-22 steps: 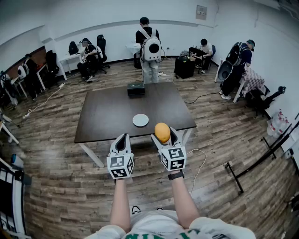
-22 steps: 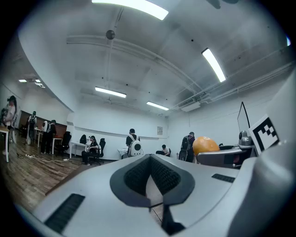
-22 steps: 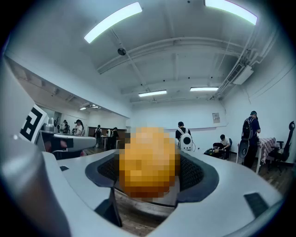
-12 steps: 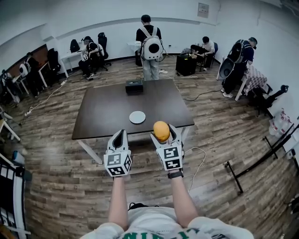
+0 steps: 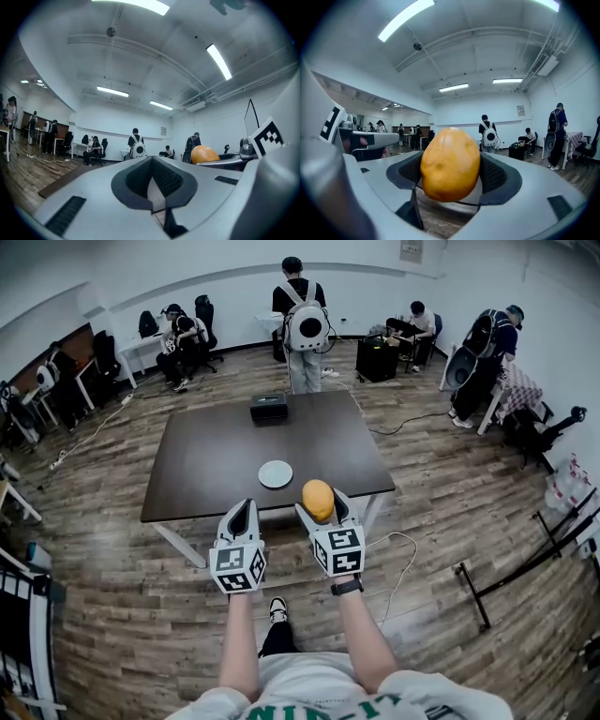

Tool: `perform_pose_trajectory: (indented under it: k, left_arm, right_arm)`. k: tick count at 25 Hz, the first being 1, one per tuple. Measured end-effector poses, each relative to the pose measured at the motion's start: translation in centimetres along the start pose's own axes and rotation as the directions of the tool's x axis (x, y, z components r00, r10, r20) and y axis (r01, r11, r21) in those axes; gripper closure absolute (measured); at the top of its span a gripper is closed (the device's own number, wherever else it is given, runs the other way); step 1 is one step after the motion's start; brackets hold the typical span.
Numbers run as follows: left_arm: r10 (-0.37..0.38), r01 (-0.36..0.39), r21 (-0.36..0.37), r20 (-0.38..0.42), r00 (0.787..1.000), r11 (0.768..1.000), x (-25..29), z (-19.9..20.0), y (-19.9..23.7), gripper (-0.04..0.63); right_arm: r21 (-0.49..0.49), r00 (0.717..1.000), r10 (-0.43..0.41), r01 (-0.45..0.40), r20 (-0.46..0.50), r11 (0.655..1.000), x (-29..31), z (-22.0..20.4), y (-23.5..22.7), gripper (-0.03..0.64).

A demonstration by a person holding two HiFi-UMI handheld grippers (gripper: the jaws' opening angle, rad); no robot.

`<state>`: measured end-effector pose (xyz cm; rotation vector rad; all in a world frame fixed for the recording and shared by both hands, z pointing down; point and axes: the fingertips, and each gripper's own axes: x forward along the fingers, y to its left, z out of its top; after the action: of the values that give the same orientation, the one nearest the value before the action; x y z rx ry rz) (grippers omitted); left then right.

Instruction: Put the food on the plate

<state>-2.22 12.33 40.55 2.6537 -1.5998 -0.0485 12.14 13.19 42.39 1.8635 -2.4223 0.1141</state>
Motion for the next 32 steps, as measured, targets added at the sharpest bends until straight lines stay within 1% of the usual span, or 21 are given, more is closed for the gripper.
perform_pose_trajectory:
  k: [4, 8, 13, 17, 22, 25, 27, 29, 32]
  left_arm:
    - [-0.012, 0.012, -0.001, -0.005, 1.0, 1.0, 4.6, -1.1, 2.0, 0.583]
    - [-0.015, 0.015, -0.017, -0.004, 1.0, 1.0, 10.3, -2.0, 5.5, 0.583]
    - [-0.029, 0.029, -0.011, -0.022, 0.999, 1.0, 17.8, -1.5, 11.5, 0.583]
    - [-0.009, 0.008, -0.036, -0.018, 1.0, 0.999, 22.4, -1.4, 16.4, 0.583]
    - [-0.018, 0.017, -0.019, -0.052, 0.998, 1.0, 27.6, -2.3, 21.4, 0.583]
    - [-0.051, 0.051, -0.006, -0.072, 0.996, 0.999, 29.7, -2.9, 22.6, 0.583]
    - [-0.066, 0.065, -0.017, -0.077, 0.995, 0.998, 30.8, -3.4, 23.4, 0.583]
    - [-0.086, 0.084, -0.025, -0.082, 0.993, 0.996, 32.1, -4.0, 23.9, 0.583]
    - [-0.115, 0.113, -0.021, -0.085, 0.99, 0.993, 34.3, -5.2, 23.6, 0.583]
  right_arm:
    - [0.015, 1.0, 0.001, -0.001, -0.023, 1.0, 5.1, -0.9, -1.2, 0.255]
    - [0.024, 0.999, 0.001, 0.0, -0.049, 1.0, 11.5, -1.6, -2.4, 0.255]
    - [0.065, 0.99, 0.092, -0.085, -0.106, 0.994, 20.9, -0.5, -2.2, 0.253]
    - [0.044, 0.986, 0.119, -0.115, -0.114, 0.992, 27.3, 0.7, -1.9, 0.255]
    - [0.056, 0.972, 0.165, -0.158, -0.165, 0.986, 34.8, -0.3, -0.2, 0.255]
    - [0.059, 0.965, 0.158, -0.149, -0.208, 0.987, 37.7, -1.5, 0.0, 0.253]
    - [0.037, 0.961, 0.137, -0.133, -0.24, 0.991, 39.1, -2.3, -0.2, 0.255]
    - [0.011, 0.955, 0.116, -0.117, -0.273, 0.993, 40.6, -3.2, -0.9, 0.255]
    - [0.01, 0.945, 0.104, -0.106, -0.311, 0.994, 42.4, -5.0, -2.9, 0.255]
